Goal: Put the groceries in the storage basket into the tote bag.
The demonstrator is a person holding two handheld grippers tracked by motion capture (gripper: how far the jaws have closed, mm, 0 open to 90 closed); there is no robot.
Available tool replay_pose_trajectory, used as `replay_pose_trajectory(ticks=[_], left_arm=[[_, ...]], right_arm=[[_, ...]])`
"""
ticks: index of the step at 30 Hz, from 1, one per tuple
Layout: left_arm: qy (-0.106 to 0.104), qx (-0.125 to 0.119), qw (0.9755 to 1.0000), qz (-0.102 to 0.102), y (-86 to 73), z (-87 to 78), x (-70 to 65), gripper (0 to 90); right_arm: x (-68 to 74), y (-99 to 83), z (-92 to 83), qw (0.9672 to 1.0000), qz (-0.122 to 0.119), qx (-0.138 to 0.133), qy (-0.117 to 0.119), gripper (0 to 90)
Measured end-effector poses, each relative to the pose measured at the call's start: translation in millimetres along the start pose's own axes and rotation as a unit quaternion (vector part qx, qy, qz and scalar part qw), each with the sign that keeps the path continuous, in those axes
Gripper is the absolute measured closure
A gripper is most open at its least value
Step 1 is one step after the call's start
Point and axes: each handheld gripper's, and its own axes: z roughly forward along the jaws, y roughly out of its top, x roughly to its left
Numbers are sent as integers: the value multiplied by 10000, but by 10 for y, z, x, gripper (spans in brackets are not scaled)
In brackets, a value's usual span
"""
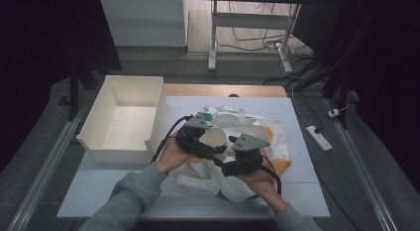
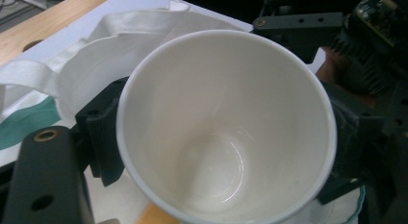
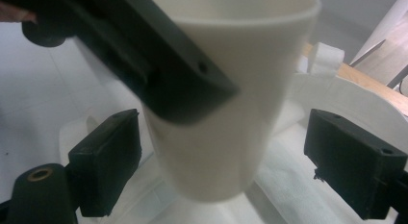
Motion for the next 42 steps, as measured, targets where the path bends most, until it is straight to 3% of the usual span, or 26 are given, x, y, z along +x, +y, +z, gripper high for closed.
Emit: replay_pose_trajectory(ticks=[8,13,31,42], left_arm=[[-145,24,9999,-9,1,68,-43,195],[-178,11,9998,39,3,85,-70,194],[-249,0,9997,62,-15,91,-60,185],[-204,-331,9992,18,12,-68,-43,152]], right_arm=[[61,-4,85,9999,-82,64,-127,126],[72,-21,79,9999,-119,11,-120,211],[89,-38,81,9997,-166,48,-179,222],[85,-74,99,9996,-195,131,-187,222]])
